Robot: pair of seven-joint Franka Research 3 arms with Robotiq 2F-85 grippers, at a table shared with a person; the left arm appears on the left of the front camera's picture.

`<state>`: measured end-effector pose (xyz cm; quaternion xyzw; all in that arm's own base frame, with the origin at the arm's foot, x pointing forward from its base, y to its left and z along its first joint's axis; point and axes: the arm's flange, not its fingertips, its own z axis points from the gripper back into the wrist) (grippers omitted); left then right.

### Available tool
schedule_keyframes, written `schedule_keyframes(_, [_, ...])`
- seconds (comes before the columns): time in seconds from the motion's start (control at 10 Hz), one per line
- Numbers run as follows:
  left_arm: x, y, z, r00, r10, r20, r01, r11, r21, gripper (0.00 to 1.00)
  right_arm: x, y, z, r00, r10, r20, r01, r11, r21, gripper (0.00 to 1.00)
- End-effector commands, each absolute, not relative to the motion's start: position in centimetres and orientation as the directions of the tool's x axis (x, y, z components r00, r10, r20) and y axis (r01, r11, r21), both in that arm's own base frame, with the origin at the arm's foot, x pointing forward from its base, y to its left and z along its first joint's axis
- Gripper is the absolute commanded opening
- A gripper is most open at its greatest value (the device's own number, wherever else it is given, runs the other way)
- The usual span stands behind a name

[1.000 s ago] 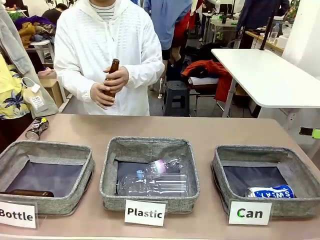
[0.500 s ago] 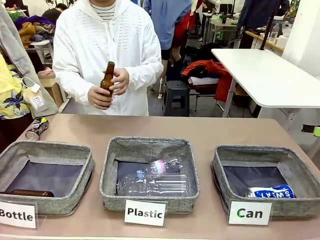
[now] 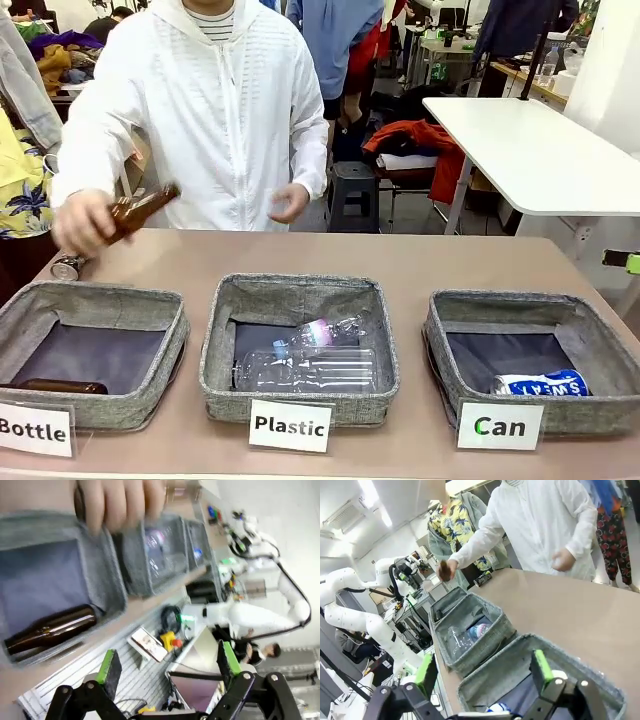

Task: Sort the can waste into the basket.
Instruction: Pick up the can waste from the table and place it in the right Fabric basket.

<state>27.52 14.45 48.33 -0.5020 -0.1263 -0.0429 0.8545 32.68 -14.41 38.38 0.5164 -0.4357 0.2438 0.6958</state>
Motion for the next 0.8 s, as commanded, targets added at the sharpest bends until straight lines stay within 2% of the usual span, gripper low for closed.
schedule_keyframes(0.0, [25.2,22.9,53.7,0.918,0.287,0.273,0.067,0.567,-0.821,1.00,32.7,-14.0,38.6,0.492,-0.134,0.860,-0.783,0.362,0.505,1.00])
schedule_keyframes(0.1, [22.6,25.5,55.2,0.871,0.393,0.294,0.007,0.589,-0.808,1.00,32.7,-14.0,38.6,0.492,-0.134,0.860,-0.783,0.362,0.505,1.00])
schedule_keyframes(0.4, [15.8,28.2,55.8,0.778,0.535,0.330,-0.060,0.586,-0.808,1.00,32.7,-14.0,38.6,0.492,-0.134,0.860,-0.783,0.362,0.505,1.00])
schedule_keyframes(0.7, [14.0,28.0,55.6,0.748,0.573,0.335,-0.106,0.601,-0.792,1.00,32.7,-14.0,38.6,0.492,-0.134,0.860,-0.783,0.362,0.505,1.00])
